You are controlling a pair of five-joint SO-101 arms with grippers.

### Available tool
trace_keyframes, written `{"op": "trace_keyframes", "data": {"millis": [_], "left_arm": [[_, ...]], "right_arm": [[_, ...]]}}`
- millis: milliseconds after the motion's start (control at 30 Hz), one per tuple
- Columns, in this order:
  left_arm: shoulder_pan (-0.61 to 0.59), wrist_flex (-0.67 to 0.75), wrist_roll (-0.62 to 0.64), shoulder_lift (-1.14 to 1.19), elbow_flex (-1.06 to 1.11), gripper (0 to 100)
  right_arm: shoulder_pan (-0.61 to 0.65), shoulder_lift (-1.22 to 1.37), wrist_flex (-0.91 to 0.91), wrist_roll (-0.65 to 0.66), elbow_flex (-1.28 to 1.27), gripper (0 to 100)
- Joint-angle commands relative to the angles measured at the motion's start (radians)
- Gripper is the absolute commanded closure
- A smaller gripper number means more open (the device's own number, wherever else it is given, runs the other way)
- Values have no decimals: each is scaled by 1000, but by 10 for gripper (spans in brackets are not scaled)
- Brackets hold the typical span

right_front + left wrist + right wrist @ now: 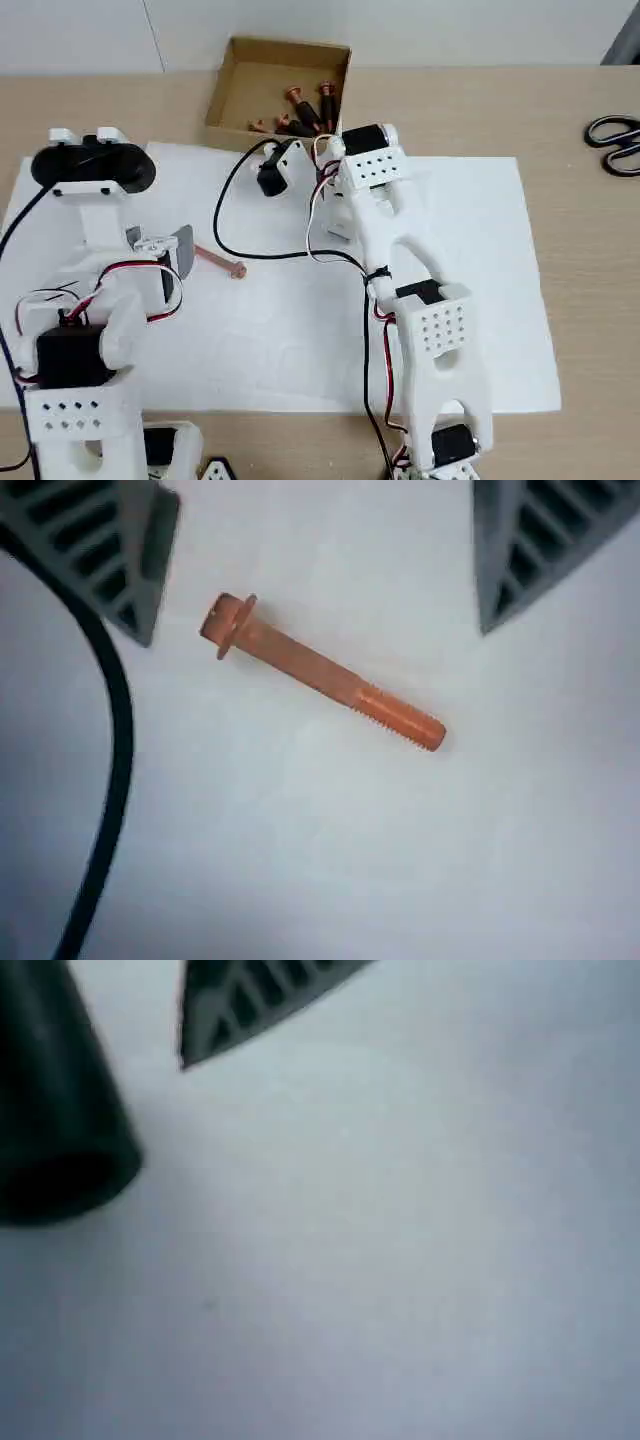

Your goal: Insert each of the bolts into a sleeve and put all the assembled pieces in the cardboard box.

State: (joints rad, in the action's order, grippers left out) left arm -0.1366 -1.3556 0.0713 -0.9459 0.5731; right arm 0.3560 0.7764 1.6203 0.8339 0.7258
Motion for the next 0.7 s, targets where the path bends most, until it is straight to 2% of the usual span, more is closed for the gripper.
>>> {"op": "trace_keyframes", "data": {"millis": [0,100,233,533,667], "left_arm": [[-6,21,-5,-12,-2,801],[-6,21,-5,-12,-2,801],[-6,21,-5,-12,-2,801],[-5,21,-5,-12,-2,801],[0,17,-5,-6,-2,801]], "right_arm": [[10,12,-5,11,3,826],[7,38,-1,11,3,842],[8,67,-2,11,3,993],[-15,41,27,-3,20,995],[-48,-74,54,-103,41,995]]}}
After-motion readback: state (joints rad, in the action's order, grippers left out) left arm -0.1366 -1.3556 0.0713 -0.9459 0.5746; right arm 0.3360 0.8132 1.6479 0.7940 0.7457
